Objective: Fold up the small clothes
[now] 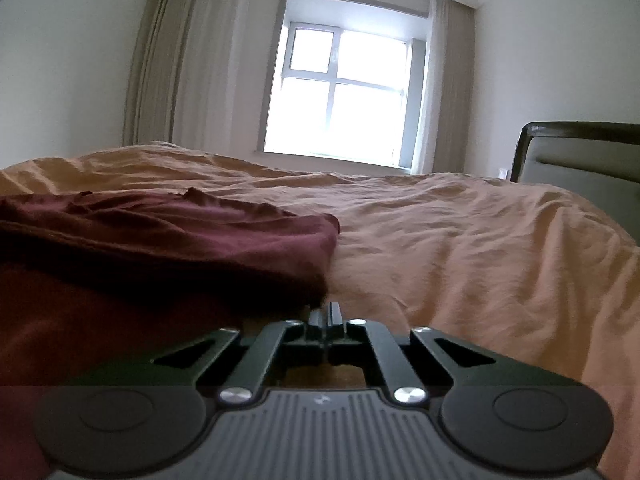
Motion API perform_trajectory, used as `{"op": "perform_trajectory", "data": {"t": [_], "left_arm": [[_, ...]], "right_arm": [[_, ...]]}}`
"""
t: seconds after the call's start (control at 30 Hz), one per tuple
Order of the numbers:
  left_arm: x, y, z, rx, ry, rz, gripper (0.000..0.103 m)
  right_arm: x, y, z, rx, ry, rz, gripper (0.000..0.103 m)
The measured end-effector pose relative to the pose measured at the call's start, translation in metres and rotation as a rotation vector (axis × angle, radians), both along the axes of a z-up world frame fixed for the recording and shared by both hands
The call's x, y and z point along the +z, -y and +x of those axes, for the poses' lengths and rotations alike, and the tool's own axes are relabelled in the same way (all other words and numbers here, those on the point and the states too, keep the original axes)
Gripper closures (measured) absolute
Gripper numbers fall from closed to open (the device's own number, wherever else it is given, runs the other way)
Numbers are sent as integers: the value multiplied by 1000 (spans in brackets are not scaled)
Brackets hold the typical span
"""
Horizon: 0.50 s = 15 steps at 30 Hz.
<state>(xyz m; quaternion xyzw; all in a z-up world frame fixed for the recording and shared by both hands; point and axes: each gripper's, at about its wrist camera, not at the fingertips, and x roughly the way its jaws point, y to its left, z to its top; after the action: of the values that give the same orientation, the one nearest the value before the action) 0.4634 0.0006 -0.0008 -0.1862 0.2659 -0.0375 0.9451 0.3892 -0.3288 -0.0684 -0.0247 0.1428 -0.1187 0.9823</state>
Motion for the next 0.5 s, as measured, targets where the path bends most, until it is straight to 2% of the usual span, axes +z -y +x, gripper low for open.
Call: {"op": "perform_trajectory", "data": {"t": [0.1, 0.27, 0.37, 0.4, 0.43, 0.47, 0.5], "left_arm": [[-8, -9, -1, 21, -57, -37, 91], [-12, -10, 0, 19, -68, -41, 90], [-11, -12, 0, 7, -68, -61, 85], [-9, -13, -2, 9, -69, -67, 81], [-6, -13, -4, 13, -67, -65, 72], [-4, -13, -7, 17, -63, -62, 65], [0, -13, -9, 20, -58, -55, 50]], "right_arm": [[0, 0, -1, -10, 5, -2, 103], [-1, -1, 4, -9, -20, -4, 103], [0, -1, 4, -7, -13, 1, 102], [0, 0, 3, -7, -8, 4, 98], [1, 0, 2, -8, -1, 7, 93], [1, 1, 0, -10, 7, 10, 75], [1, 1, -2, -10, 16, 12, 49]]}}
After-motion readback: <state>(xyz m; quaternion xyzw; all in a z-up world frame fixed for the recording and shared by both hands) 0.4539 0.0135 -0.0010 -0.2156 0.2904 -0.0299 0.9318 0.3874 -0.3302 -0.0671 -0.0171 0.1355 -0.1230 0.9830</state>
